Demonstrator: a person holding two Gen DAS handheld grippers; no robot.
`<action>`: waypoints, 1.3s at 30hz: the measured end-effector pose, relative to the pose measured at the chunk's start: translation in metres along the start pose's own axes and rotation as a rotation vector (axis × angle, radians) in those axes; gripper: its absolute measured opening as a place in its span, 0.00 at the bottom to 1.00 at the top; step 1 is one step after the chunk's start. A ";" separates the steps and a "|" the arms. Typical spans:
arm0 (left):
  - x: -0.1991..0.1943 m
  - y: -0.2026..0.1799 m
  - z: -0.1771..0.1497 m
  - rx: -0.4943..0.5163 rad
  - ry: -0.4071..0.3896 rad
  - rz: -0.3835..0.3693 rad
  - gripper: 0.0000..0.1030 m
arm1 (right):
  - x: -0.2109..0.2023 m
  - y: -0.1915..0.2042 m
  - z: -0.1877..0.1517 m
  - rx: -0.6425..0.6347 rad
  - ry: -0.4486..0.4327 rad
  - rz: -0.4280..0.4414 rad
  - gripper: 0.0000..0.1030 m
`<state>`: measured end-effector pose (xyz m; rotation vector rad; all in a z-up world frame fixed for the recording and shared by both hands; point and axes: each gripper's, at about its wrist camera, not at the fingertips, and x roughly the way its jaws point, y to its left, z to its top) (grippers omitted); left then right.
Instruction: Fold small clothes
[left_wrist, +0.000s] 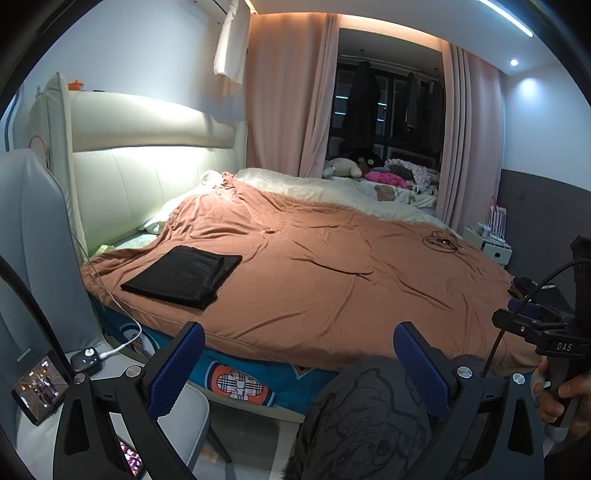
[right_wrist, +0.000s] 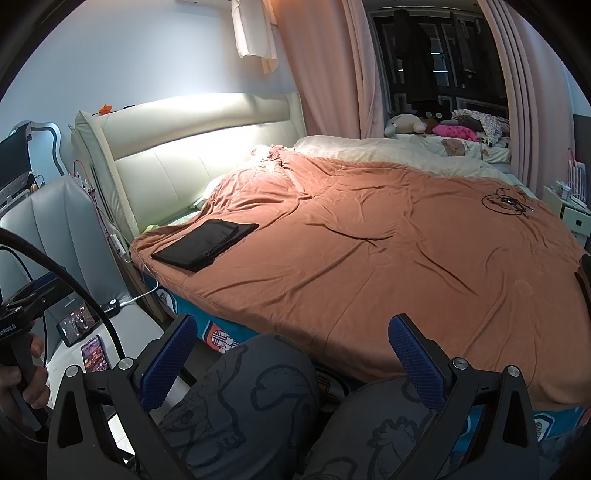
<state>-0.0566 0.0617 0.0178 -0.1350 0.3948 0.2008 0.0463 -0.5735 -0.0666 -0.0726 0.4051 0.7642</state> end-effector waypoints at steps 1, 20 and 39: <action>0.000 0.000 0.000 0.000 -0.001 0.002 1.00 | 0.000 0.000 0.000 -0.001 0.000 -0.001 1.00; -0.003 0.000 0.000 0.000 -0.007 0.003 1.00 | -0.004 0.004 -0.002 -0.002 -0.008 -0.007 1.00; -0.014 -0.010 0.004 0.004 -0.023 0.001 1.00 | -0.005 0.010 0.000 0.003 0.009 -0.024 1.00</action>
